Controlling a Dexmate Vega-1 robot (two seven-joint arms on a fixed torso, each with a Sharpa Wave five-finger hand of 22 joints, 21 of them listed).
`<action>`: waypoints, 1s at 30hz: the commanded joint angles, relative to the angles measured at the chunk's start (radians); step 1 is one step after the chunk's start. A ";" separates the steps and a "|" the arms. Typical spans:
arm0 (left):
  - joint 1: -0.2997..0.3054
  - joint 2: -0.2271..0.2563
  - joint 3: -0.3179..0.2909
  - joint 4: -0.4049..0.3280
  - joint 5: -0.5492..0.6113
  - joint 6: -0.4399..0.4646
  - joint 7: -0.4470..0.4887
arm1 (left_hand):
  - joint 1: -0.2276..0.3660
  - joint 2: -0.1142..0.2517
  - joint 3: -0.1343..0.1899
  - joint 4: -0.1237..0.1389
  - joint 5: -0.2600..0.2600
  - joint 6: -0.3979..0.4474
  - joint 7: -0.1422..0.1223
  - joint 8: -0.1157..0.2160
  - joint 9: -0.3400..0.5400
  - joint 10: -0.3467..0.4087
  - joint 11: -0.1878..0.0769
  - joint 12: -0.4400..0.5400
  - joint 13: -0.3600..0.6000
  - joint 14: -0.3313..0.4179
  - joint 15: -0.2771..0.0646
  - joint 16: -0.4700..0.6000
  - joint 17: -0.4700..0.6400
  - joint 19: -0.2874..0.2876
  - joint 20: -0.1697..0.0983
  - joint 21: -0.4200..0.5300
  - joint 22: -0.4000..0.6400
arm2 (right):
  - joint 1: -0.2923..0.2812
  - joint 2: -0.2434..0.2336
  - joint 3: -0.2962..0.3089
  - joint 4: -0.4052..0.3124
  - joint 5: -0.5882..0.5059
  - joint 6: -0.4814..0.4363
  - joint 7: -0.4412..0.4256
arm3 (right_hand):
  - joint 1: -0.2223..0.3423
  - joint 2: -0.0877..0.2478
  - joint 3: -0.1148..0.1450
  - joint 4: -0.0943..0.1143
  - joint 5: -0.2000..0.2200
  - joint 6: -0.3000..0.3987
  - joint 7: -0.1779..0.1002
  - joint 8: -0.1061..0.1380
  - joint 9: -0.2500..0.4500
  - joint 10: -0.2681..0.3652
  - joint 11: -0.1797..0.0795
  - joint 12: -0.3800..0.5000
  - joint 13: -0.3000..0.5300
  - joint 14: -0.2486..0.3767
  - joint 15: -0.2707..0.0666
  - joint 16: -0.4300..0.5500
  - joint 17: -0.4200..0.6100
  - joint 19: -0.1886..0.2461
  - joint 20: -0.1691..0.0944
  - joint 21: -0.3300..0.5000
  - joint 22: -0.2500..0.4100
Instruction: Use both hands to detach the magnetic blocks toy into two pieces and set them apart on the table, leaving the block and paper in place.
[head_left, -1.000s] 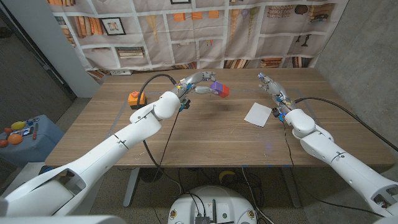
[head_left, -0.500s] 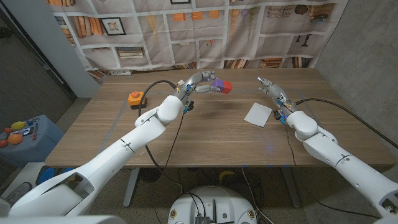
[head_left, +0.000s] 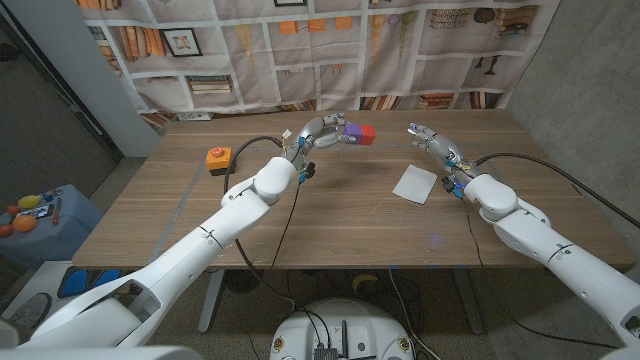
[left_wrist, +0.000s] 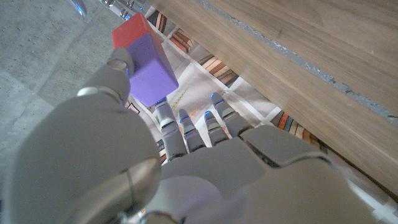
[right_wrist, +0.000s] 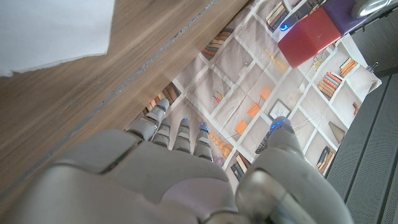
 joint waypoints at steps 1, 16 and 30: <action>-0.002 -0.020 -0.002 0.047 -0.105 -0.053 -0.022 | 0.007 0.025 -0.004 0.002 0.004 0.242 0.013 0.082 0.004 -0.007 0.011 -0.005 0.003 -0.007 -0.078 -0.003 0.006 -0.009 -0.064 -0.005 0.004 | 0.024 -0.032 -0.013 -0.016 -0.001 -0.003 0.072 | 0.034 -0.007 0.005 -0.009 0.008 0.001 -0.004 0.007 0.005 -0.020 0.002 -0.003 0.002 -0.017 0.016 -0.004 0.004 -0.003 0.012 0.000 0.001; -0.022 -0.043 -0.007 0.113 -0.224 -0.110 -0.096 | 0.002 0.035 -0.014 0.004 0.004 0.230 0.010 0.074 0.004 -0.023 0.015 -0.009 0.003 -0.017 -0.070 -0.003 0.006 -0.020 -0.057 -0.005 0.005 | 0.033 -0.044 -0.026 -0.038 -0.032 0.013 0.097 | 0.072 -0.057 -0.008 0.001 0.019 0.008 -0.005 0.018 0.008 -0.061 0.000 0.000 0.005 -0.065 0.048 -0.004 0.010 -0.068 0.065 -0.007 0.003; -0.032 -0.045 -0.010 0.127 -0.296 -0.108 -0.137 | -0.002 0.044 -0.020 0.005 0.004 0.227 0.011 0.071 0.004 -0.025 0.017 -0.006 0.003 -0.021 -0.063 -0.002 0.006 -0.028 -0.054 -0.006 0.005 | 0.071 -0.035 -0.050 -0.001 -0.021 0.062 0.184 | 0.094 -0.052 -0.005 0.009 0.029 -0.026 -0.003 0.009 0.011 -0.122 0.010 -0.005 0.006 -0.103 0.074 -0.003 0.016 -0.099 0.072 -0.003 0.005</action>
